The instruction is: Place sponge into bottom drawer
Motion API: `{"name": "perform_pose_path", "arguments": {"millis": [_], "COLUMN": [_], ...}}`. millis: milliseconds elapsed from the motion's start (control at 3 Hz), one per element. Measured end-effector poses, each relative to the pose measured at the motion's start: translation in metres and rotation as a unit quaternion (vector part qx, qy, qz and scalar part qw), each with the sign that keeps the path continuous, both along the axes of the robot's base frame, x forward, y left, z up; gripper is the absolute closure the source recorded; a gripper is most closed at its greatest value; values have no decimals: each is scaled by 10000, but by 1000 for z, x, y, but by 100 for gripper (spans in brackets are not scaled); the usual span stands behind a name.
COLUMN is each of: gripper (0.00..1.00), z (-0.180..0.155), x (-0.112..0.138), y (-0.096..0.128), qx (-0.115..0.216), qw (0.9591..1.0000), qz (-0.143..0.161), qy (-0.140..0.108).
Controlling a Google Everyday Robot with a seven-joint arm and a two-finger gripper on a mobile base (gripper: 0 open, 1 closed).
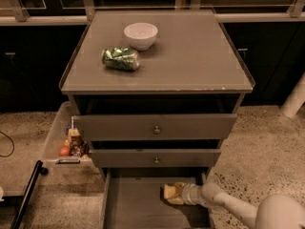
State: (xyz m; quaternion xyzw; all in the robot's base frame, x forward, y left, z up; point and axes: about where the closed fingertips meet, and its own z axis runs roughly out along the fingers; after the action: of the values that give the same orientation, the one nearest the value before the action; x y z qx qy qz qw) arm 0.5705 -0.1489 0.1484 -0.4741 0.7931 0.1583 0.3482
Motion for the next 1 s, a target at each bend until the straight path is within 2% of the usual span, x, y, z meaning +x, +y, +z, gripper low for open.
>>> {"name": "perform_pose_path", "arguments": {"millis": [667, 1000], "gripper": [12, 0], "z": [0, 6], "x": [0, -2], "y": [0, 4], "qx": [2, 88], "qw": [10000, 9999], "qz": [2, 63], "qy": [0, -32]}}
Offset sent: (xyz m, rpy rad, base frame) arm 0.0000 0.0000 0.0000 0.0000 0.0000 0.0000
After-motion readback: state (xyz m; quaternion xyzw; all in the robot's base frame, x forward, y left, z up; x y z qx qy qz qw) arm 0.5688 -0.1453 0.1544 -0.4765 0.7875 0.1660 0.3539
